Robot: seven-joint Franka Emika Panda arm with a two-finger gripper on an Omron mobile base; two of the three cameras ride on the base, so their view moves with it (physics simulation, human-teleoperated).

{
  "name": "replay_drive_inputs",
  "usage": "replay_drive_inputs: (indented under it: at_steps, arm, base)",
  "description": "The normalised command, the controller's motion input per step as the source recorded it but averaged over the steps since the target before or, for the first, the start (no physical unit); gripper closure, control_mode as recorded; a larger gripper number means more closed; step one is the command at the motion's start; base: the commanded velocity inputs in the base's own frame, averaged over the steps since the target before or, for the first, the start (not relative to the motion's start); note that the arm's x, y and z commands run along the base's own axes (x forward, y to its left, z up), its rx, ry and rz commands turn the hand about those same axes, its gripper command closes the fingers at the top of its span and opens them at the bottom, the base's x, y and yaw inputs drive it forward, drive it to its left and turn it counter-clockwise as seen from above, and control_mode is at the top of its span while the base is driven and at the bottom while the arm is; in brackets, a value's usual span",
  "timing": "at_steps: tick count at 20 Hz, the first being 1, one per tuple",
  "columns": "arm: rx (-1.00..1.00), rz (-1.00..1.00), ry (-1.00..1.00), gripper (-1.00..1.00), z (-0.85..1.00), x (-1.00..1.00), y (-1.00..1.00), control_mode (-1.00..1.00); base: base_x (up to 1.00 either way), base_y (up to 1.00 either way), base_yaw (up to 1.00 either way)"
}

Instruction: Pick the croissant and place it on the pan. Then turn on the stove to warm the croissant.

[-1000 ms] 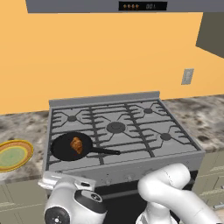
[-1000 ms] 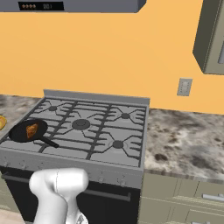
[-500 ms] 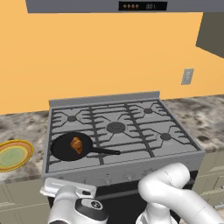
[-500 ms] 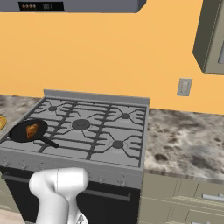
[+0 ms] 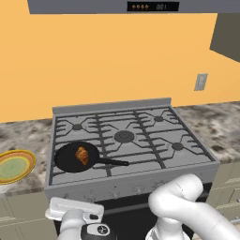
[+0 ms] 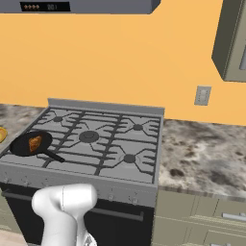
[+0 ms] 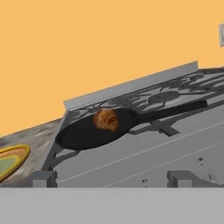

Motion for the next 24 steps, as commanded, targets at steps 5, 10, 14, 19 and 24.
replay_drive_inputs:
  at_steps: [5, 10, 14, 19, 24]
  arm:
    - [0.00, 0.00, -0.05, -1.00, -0.19, 0.00, 0.00, -1.00]
    - [0.00, -0.01, -0.01, -1.00, -0.17, 0.00, 0.00, -1.00]
    - [0.01, 0.00, 0.00, -1.00, -0.17, 0.00, 0.00, -1.00]
    - [0.00, 0.00, 0.00, -1.00, -0.16, 0.00, 0.01, -1.00]
    - [0.00, 0.00, 0.00, -1.00, -0.16, 0.01, 0.01, -1.00]
  base:
    - [0.00, 0.00, 0.00]
    - [0.00, 0.00, 0.00]
    - [0.00, 0.00, 0.00]
    - [0.00, 0.00, 0.00]
    - [0.00, 0.00, 0.00]
